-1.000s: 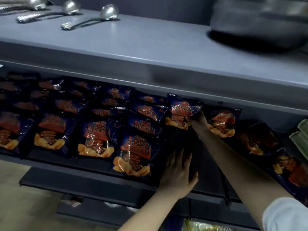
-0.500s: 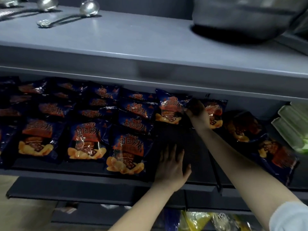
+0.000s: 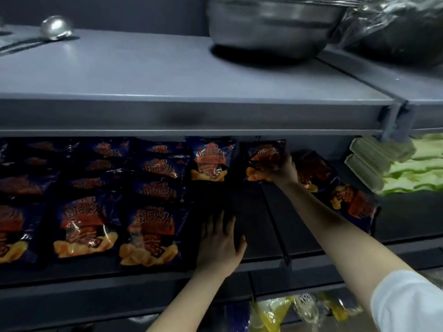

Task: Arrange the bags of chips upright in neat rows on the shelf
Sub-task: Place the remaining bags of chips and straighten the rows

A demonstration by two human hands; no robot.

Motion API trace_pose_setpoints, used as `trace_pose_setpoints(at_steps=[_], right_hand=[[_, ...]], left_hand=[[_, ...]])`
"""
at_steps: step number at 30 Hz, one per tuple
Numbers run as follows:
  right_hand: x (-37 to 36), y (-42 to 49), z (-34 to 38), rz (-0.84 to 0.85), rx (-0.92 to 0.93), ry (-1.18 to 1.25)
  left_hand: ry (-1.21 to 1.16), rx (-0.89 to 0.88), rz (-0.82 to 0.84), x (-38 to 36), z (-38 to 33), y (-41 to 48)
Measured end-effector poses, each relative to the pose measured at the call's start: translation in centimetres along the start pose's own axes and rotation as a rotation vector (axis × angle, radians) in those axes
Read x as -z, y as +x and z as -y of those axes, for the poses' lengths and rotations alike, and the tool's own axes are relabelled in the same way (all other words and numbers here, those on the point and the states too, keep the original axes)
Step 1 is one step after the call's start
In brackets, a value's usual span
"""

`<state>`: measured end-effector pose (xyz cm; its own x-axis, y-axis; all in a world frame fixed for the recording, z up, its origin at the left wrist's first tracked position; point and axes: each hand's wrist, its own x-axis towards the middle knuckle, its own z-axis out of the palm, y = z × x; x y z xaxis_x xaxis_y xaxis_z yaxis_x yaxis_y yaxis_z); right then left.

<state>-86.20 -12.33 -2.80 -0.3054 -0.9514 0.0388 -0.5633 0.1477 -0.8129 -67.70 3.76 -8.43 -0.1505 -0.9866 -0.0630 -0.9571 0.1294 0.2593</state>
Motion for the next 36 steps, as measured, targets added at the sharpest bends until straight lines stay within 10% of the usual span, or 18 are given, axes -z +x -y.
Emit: trace_pose_setpoints(at_steps=[23, 27, 36], right_hand=[[0.4, -6.3, -2.0, -0.143, 0.025, 0.183], [1.9, -8.6, -1.9, -0.055, 0.047, 0.25], [3.0, -12.1, -4.1, 0.16, 0.025, 0.511]], left_hand=[[-0.132, -0.011, -0.17, 1.0, -0.6, 1.3], [-0.46, -0.048, -0.363, 3.5, -2.5, 3.9], [-1.212, 0.09, -0.094, 5.2, -3.8, 6.2]])
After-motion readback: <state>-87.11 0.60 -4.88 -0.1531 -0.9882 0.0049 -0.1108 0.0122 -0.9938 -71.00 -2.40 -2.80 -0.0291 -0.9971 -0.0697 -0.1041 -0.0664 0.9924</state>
